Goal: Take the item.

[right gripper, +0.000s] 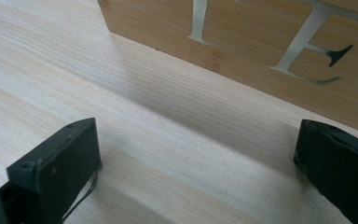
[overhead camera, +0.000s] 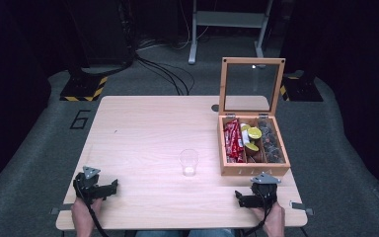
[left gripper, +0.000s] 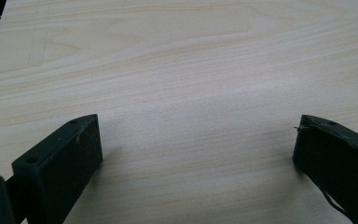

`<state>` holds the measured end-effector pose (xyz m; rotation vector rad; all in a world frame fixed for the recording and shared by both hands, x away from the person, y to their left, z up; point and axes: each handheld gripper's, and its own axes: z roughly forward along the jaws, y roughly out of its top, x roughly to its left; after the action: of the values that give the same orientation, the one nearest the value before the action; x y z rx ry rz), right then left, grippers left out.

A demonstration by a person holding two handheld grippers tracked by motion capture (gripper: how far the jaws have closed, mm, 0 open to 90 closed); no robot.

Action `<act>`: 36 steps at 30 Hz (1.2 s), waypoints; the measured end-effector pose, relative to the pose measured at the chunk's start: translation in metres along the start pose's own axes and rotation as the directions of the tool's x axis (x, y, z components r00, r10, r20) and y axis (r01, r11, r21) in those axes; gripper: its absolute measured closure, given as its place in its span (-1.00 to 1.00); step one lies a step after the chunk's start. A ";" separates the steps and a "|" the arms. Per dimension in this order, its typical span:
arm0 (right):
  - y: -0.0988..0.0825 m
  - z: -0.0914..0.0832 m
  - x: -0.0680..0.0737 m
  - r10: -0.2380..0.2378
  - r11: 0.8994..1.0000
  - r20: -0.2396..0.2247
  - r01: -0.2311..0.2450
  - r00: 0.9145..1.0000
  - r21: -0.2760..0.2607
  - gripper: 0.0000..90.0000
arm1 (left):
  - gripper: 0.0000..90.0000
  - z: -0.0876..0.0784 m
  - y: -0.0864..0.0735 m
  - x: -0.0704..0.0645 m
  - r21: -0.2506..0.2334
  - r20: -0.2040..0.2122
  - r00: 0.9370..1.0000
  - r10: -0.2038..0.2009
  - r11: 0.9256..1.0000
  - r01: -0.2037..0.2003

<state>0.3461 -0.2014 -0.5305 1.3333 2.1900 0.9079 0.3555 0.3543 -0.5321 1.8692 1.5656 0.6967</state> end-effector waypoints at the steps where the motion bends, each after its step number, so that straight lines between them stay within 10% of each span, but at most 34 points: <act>1: 0.000 0.000 0.000 0.001 1.000 -0.001 -0.001 1.000 0.001 -1.00 | -0.98 0.000 0.000 0.000 0.000 0.000 1.000 -0.001 1.000 0.001; 22: 0.002 -0.003 0.005 -0.019 1.000 0.012 0.020 1.000 -0.005 -1.00 | -0.98 0.000 0.000 0.000 0.005 0.004 1.000 -0.011 1.000 0.011; 36: 0.003 -0.026 -0.001 0.059 0.998 -0.029 -0.061 0.998 -0.036 -0.99 | -0.98 0.001 0.000 0.000 0.003 0.003 1.000 -0.010 1.000 0.010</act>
<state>0.3314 -0.2091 -0.5097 1.3837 2.1542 0.9903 0.3565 0.3543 -0.5324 1.8620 1.5740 0.6874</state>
